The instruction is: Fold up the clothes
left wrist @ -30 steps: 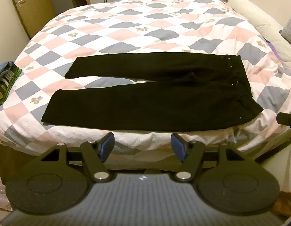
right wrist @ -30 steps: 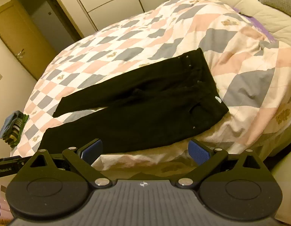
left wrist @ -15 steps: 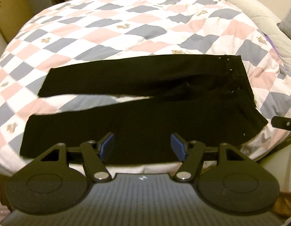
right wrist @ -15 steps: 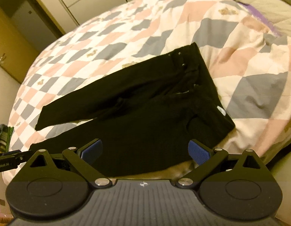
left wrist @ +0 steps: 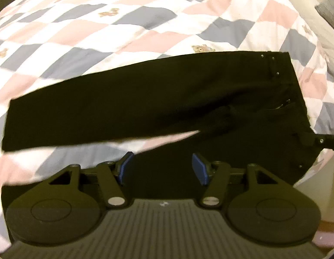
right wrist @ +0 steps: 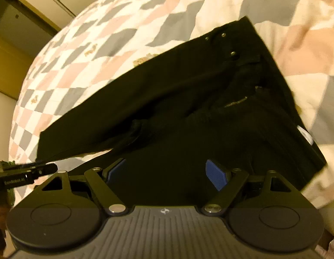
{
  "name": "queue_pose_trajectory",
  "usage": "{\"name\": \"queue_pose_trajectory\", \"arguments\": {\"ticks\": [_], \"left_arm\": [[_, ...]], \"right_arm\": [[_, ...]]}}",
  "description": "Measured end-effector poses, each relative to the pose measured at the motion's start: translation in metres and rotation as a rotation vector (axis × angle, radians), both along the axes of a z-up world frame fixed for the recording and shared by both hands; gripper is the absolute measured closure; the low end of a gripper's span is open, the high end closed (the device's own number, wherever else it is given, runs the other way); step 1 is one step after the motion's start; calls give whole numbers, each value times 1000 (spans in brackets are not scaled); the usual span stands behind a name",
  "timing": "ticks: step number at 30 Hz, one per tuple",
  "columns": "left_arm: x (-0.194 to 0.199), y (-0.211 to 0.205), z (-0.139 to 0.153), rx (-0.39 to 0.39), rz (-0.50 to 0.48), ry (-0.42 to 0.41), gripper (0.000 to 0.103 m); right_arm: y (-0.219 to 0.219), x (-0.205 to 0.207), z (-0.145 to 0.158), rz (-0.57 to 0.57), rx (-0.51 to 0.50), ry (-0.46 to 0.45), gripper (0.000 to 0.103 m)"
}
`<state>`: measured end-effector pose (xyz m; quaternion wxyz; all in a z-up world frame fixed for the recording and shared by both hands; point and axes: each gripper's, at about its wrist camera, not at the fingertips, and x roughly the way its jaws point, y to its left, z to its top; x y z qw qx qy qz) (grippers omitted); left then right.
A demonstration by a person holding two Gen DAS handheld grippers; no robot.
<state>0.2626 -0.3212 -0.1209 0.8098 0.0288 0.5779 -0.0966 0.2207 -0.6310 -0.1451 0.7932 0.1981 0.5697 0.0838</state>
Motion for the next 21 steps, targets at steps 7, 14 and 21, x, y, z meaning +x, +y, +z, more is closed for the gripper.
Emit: {"name": "queue_pose_trajectory", "arguments": {"ticks": [7, 14, 21], "left_arm": [[65, -10, -40, -51, -111, 7, 49], [136, -16, -68, -67, -229, -33, 48], [199, -2, -91, -64, -406, -61, 43]], "right_arm": [[6, 65, -36, 43, -9, 3, 21], [27, 151, -50, 302, -36, -69, 21], [29, 236, -59, 576, -118, -127, 21]]}}
